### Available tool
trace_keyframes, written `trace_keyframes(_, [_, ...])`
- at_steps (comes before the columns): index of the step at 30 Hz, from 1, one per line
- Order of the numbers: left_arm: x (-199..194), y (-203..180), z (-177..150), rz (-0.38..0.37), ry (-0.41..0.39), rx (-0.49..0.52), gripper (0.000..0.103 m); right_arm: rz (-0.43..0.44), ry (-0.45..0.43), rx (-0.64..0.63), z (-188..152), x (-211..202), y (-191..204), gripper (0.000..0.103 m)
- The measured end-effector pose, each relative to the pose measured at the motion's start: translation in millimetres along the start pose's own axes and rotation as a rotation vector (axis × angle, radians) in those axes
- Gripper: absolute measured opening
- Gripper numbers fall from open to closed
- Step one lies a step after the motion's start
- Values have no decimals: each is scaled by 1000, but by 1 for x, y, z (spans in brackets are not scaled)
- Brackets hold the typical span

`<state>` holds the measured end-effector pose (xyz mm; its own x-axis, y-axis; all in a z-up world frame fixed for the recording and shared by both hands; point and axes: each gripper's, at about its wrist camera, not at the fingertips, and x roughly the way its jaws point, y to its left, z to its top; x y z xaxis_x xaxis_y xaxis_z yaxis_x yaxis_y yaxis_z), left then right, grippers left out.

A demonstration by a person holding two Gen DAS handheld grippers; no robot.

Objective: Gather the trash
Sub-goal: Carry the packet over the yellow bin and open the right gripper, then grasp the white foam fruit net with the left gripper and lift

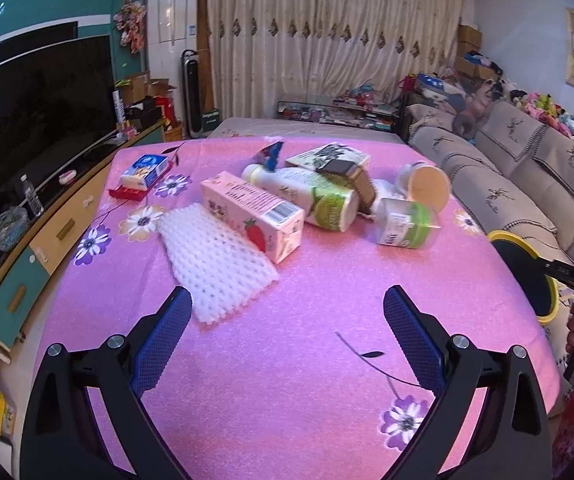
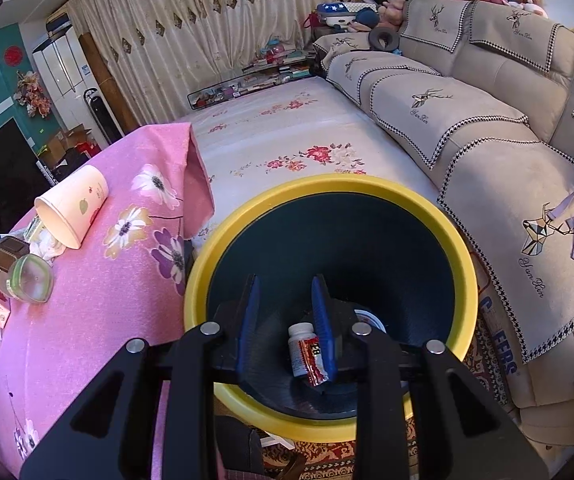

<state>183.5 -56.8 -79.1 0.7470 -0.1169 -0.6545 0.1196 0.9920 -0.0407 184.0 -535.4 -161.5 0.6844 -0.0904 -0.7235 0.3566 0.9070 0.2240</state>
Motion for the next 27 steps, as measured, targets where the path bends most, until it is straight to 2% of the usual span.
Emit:
trace_keyframes(9, [65,30,2,110,119,-80,95,32,12,-25,0,3,14,26])
trace_keyframes(13, [87,39,6,151,148,-100,95,33,24,-31,-2,6,18,26])
trace_keyframes(24, [129,44,15,137,212,-124,95,43,41,-41,-3,13,23,26])
trace_keyframes(27, [133,45,13,152,214,-115,86,45,43,-40,-3,14,24,26])
